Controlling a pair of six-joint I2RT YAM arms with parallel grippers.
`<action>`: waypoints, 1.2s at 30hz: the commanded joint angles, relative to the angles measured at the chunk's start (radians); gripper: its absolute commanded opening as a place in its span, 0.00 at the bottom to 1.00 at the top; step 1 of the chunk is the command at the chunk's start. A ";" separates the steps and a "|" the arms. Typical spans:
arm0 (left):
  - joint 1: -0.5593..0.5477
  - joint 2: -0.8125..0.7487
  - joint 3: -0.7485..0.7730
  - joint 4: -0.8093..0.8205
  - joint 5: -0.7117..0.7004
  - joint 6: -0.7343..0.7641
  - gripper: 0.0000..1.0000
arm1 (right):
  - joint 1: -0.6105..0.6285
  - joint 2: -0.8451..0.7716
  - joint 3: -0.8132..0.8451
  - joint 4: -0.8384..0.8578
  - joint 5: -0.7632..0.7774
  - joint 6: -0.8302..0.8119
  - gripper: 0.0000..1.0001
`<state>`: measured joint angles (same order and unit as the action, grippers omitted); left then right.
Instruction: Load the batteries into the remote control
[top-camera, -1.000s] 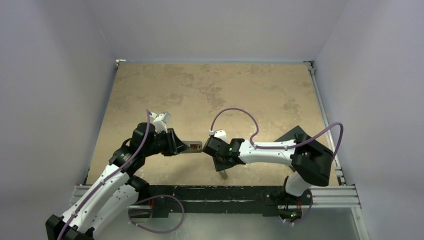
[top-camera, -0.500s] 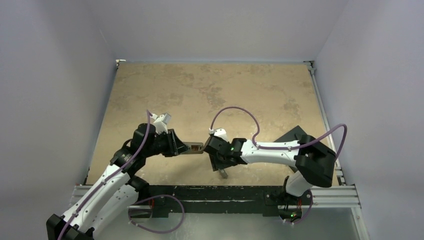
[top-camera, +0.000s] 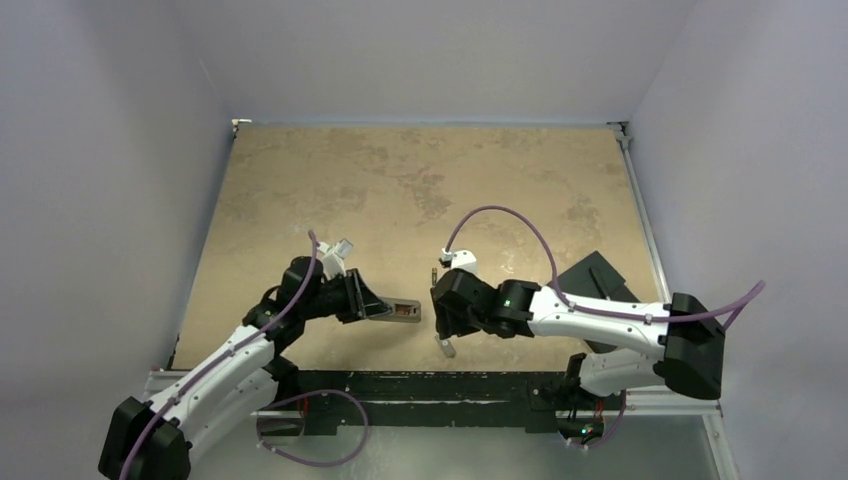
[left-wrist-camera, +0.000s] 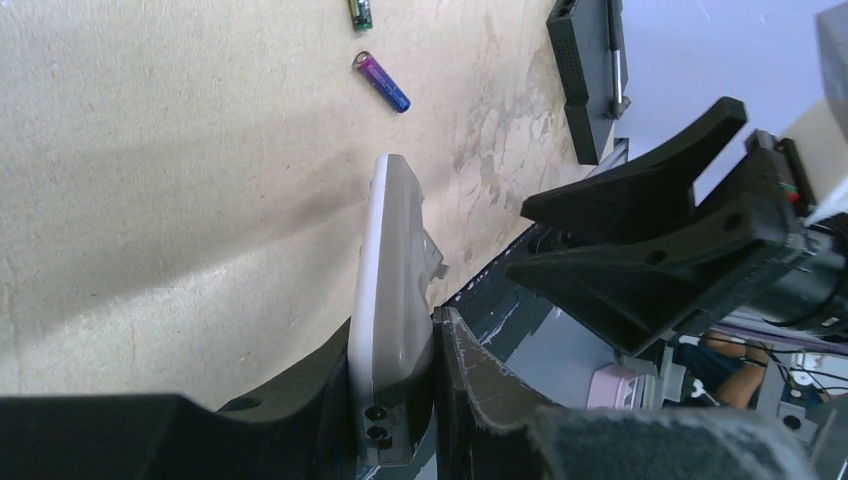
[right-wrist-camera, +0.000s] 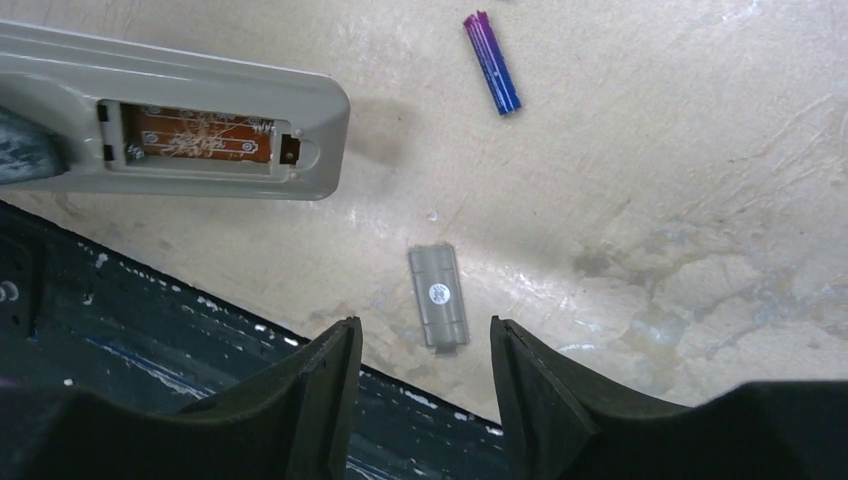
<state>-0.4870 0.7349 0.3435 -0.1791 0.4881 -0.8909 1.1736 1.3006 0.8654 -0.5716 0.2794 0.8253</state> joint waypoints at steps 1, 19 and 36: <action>-0.004 0.054 -0.063 0.253 0.073 -0.063 0.00 | 0.006 -0.062 -0.042 -0.013 0.032 -0.008 0.58; -0.004 0.311 -0.173 0.516 0.029 -0.056 0.00 | 0.006 -0.071 -0.105 0.045 0.035 -0.024 0.61; -0.004 0.495 -0.103 0.359 -0.084 0.092 0.36 | -0.022 0.017 -0.069 0.064 0.059 -0.073 0.70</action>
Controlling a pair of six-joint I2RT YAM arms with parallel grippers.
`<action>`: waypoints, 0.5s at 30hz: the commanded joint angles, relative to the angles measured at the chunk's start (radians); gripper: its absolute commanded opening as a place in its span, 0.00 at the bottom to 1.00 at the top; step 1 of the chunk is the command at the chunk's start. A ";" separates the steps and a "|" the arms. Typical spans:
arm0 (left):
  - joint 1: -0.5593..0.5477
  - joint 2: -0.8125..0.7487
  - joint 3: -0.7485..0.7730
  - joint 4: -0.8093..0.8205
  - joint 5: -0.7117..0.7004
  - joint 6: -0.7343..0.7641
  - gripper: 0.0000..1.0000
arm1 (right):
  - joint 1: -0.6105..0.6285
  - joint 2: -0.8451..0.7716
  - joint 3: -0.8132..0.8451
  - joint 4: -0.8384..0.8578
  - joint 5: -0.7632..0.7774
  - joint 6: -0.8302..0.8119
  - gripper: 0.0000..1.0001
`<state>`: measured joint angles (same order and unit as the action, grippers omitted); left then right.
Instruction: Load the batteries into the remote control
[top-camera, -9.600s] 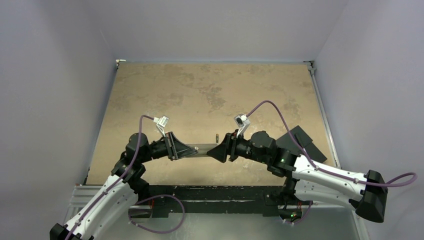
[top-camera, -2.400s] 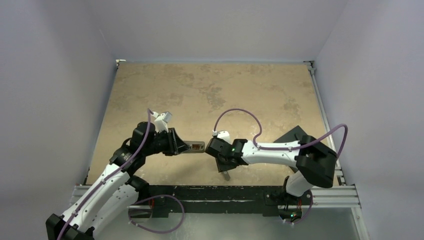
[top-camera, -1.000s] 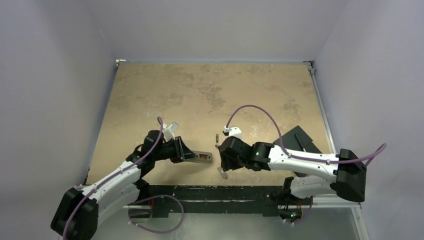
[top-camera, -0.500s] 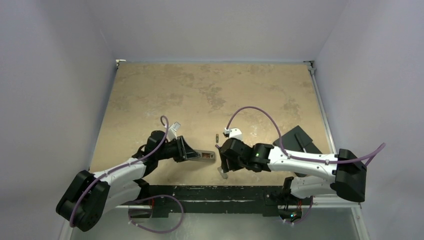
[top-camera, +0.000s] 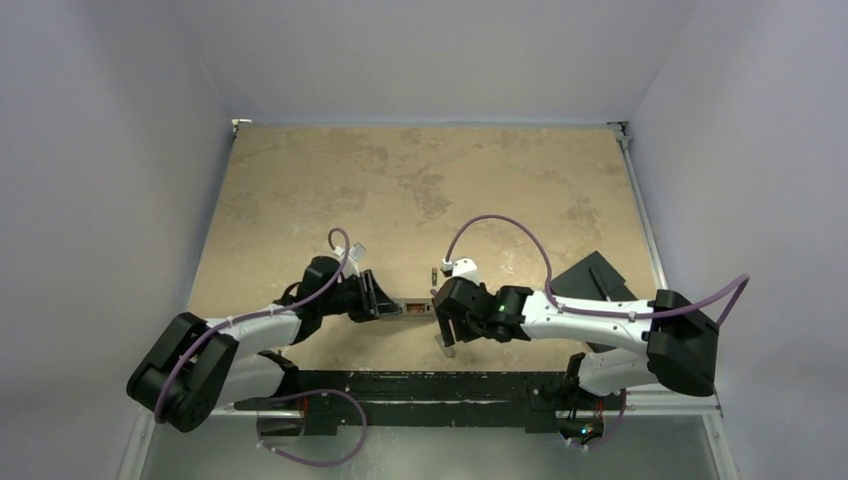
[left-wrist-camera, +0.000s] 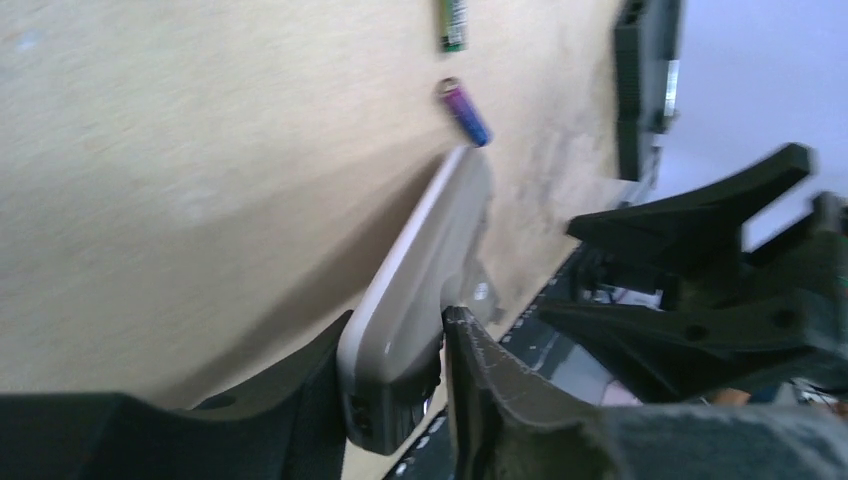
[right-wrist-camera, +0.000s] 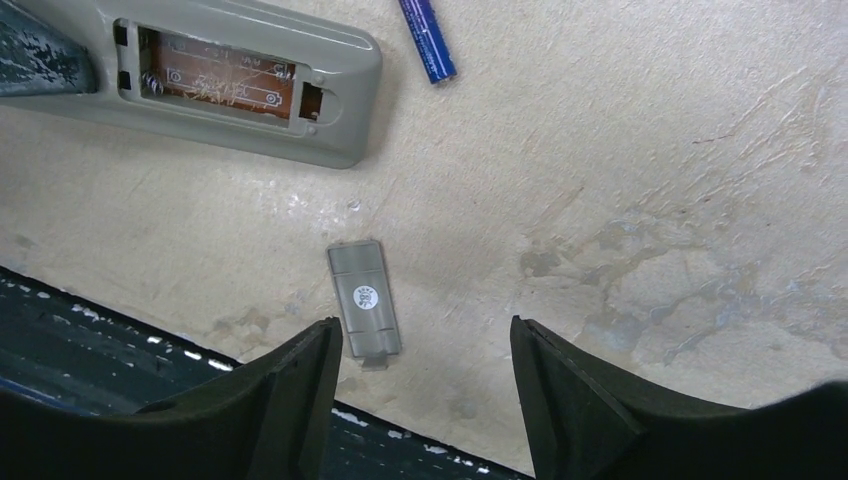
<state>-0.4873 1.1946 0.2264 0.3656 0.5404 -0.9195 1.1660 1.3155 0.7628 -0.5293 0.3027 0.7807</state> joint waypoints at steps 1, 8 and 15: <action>-0.004 0.038 0.026 -0.208 -0.151 0.130 0.38 | -0.020 0.003 0.035 0.022 0.035 -0.032 0.70; -0.004 0.071 0.080 -0.273 -0.194 0.173 0.47 | -0.040 0.012 0.048 0.023 0.032 -0.056 0.71; -0.004 0.099 0.110 -0.291 -0.218 0.185 0.51 | -0.060 0.020 0.062 0.028 0.033 -0.074 0.71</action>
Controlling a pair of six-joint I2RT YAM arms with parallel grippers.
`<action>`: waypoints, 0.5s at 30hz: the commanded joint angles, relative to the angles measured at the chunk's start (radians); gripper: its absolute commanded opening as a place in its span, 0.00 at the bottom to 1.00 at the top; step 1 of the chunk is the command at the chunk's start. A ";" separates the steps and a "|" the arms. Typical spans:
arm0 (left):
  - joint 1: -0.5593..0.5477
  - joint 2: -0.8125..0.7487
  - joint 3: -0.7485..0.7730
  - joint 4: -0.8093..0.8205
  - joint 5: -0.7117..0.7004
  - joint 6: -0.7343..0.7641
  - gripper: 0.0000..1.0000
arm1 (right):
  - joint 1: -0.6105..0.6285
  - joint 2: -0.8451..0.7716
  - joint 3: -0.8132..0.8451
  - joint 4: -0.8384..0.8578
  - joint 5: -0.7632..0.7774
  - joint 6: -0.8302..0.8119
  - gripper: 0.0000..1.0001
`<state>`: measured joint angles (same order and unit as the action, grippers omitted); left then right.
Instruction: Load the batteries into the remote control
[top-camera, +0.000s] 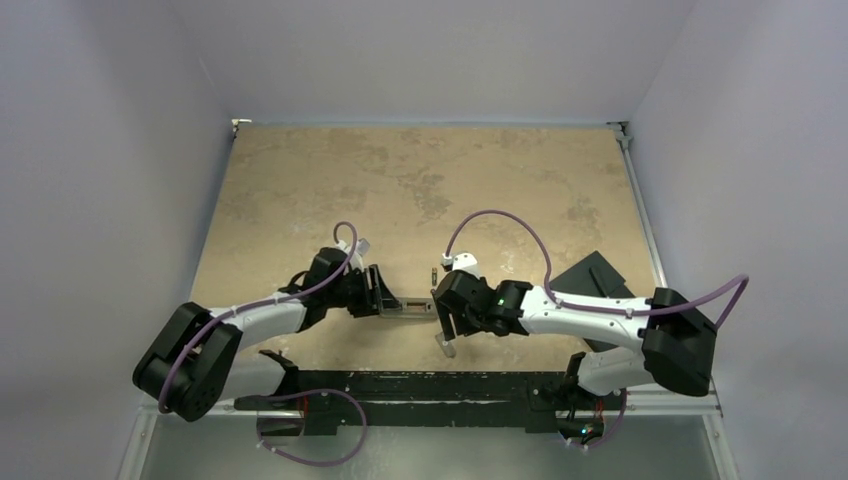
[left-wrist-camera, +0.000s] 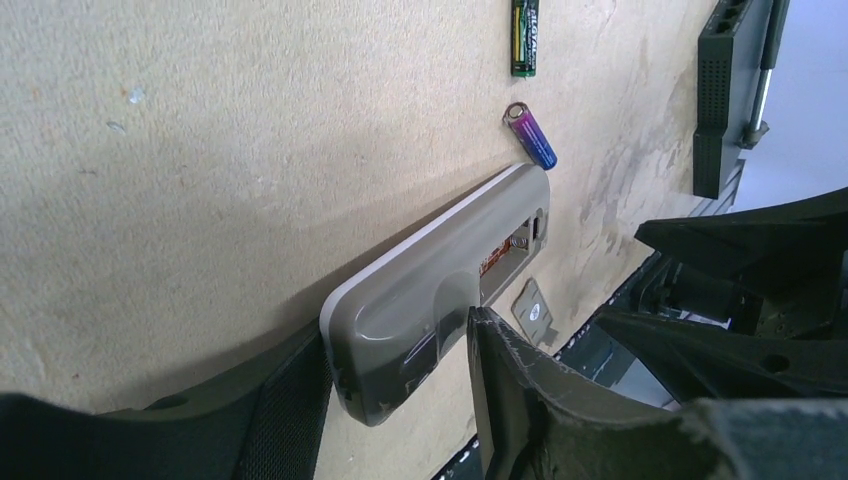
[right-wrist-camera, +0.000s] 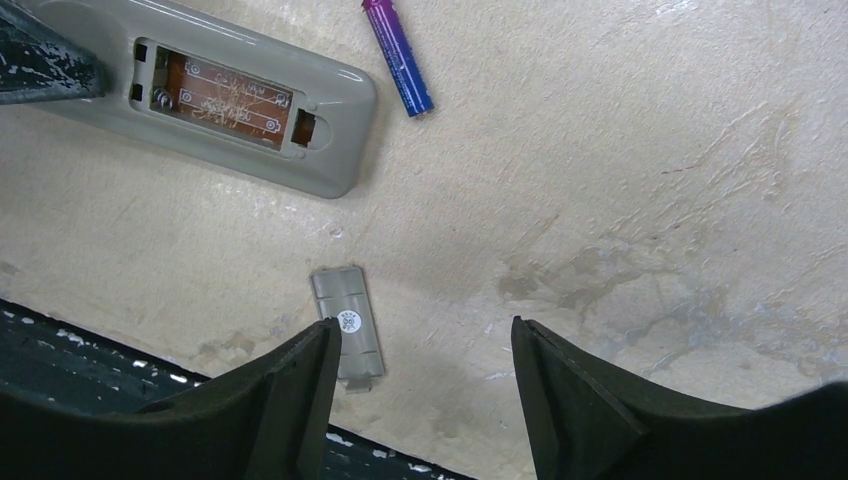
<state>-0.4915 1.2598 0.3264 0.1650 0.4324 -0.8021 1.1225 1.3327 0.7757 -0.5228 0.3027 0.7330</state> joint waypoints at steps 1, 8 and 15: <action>0.001 0.037 0.016 -0.093 -0.116 0.072 0.51 | -0.020 0.003 0.053 0.021 0.032 -0.031 0.71; 0.001 0.064 0.056 -0.125 -0.158 0.090 0.54 | -0.043 0.009 0.080 0.022 0.034 -0.060 0.71; 0.002 0.070 0.106 -0.161 -0.209 0.100 0.56 | -0.085 0.031 0.099 0.064 0.026 -0.086 0.72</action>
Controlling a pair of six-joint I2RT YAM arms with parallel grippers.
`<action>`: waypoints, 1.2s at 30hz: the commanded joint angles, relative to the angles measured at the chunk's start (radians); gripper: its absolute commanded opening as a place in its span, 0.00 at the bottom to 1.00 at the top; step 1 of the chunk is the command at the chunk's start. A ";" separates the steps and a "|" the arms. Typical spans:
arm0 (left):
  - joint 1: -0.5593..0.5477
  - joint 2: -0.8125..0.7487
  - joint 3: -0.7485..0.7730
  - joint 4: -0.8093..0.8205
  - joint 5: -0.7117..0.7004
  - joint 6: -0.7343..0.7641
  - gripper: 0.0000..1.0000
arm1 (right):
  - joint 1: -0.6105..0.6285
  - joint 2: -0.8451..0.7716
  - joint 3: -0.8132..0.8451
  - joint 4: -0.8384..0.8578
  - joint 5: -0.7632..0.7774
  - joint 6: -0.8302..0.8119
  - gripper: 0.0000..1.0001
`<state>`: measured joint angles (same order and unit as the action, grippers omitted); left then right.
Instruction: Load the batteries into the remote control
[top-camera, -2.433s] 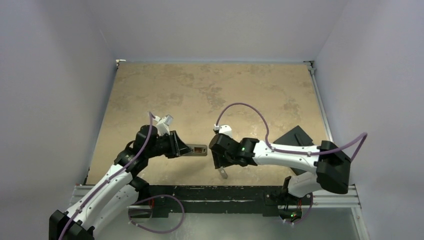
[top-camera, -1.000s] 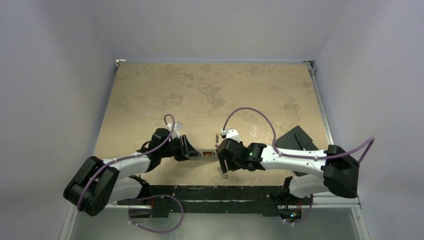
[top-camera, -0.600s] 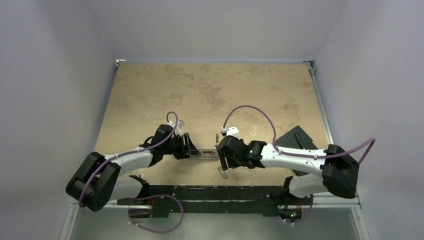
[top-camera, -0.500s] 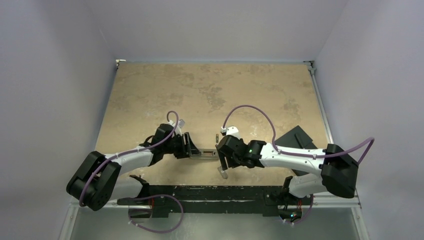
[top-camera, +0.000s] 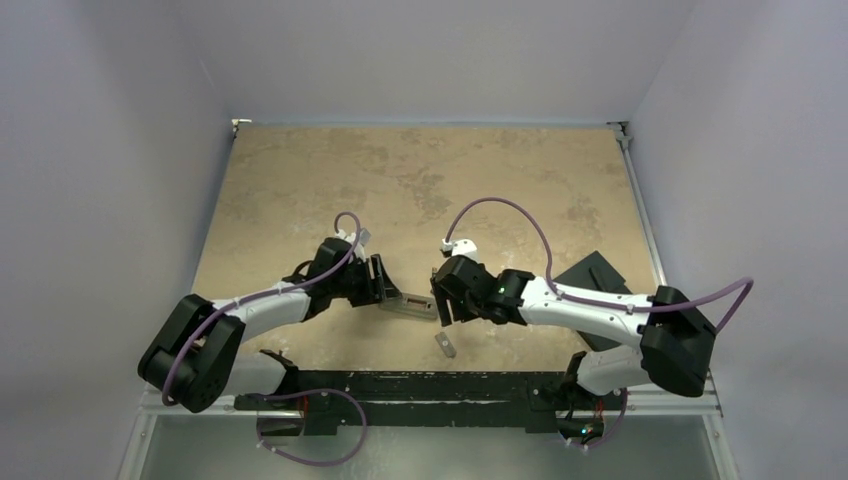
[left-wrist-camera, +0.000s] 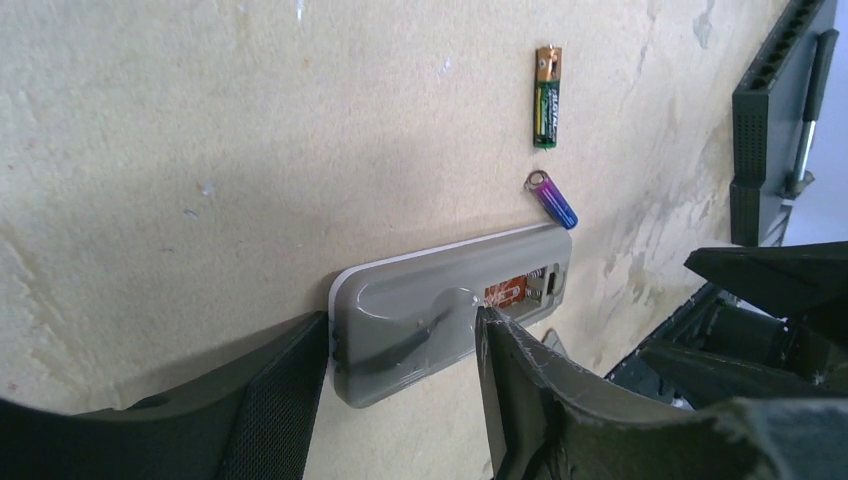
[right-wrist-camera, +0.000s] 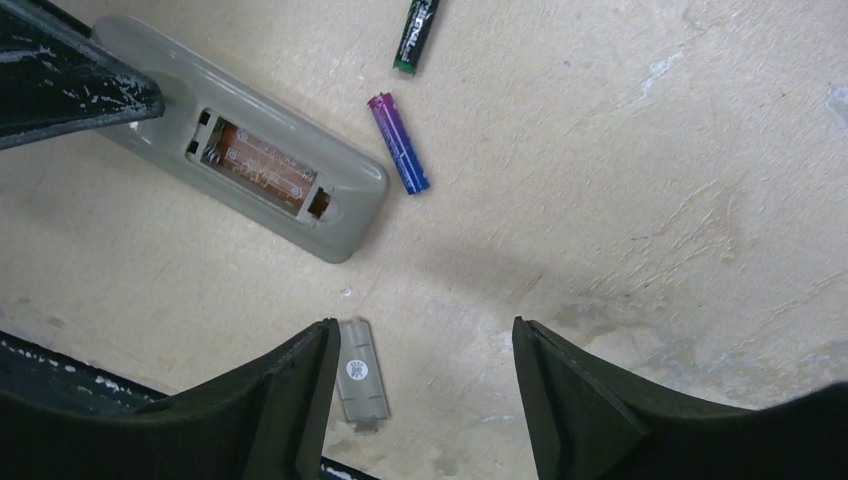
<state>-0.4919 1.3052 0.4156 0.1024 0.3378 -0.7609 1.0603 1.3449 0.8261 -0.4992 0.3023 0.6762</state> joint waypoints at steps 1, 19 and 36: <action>0.003 0.025 0.021 -0.101 -0.116 0.061 0.56 | -0.026 0.025 0.055 0.041 0.031 -0.035 0.72; 0.003 -0.141 0.020 -0.244 -0.162 0.008 0.57 | -0.051 0.166 0.106 0.123 0.045 -0.173 0.54; 0.003 -0.272 0.013 -0.303 -0.102 -0.002 0.59 | -0.054 0.284 0.119 0.181 0.035 -0.250 0.46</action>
<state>-0.4915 1.0466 0.4381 -0.1978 0.2203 -0.7494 1.0130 1.6241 0.9051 -0.3687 0.3237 0.4587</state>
